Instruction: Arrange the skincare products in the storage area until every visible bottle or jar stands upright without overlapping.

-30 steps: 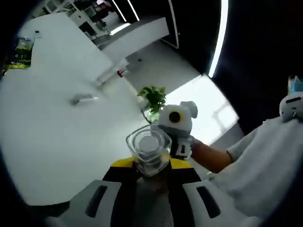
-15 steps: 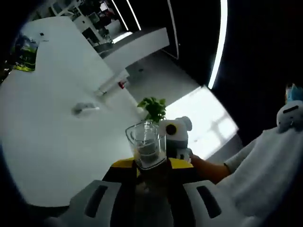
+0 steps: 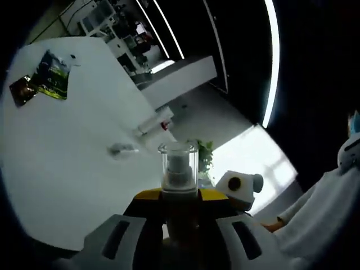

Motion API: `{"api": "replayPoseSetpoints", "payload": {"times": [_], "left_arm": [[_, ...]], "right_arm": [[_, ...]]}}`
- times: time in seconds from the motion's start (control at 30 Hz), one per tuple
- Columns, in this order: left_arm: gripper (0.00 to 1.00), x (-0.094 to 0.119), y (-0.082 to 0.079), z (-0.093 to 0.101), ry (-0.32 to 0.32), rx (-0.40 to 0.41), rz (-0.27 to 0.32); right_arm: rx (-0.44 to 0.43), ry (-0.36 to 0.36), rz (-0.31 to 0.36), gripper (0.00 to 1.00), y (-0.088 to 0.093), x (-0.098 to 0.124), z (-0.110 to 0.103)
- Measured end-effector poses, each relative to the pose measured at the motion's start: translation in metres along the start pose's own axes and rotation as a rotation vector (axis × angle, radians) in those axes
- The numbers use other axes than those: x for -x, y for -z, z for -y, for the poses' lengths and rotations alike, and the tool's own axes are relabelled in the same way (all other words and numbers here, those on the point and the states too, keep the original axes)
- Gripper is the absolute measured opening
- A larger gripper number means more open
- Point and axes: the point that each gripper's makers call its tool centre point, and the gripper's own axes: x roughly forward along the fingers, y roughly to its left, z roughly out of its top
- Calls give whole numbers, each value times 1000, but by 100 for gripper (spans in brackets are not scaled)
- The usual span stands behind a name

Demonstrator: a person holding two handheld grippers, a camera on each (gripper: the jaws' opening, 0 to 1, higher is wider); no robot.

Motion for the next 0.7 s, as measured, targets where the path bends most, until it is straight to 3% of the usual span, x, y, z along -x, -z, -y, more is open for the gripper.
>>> {"api": "replayPoseSetpoints", "payload": {"times": [0.27, 0.4, 0.6, 0.7], "left_arm": [[18, -1, 2, 0, -6, -6, -7], [17, -1, 4, -1, -12, -14, -21], [17, -1, 11, 0, -26, -87, -66], [16, 0, 14, -4, -50, -126, -87]], "right_arm": [[49, 64, 36, 19, -8, 2, 9], [6, 53, 37, 20, -7, -2, 9], [-18, 31, 1, 21, 2, -5, 9], [15, 13, -34, 23, 9, -2, 7]]}}
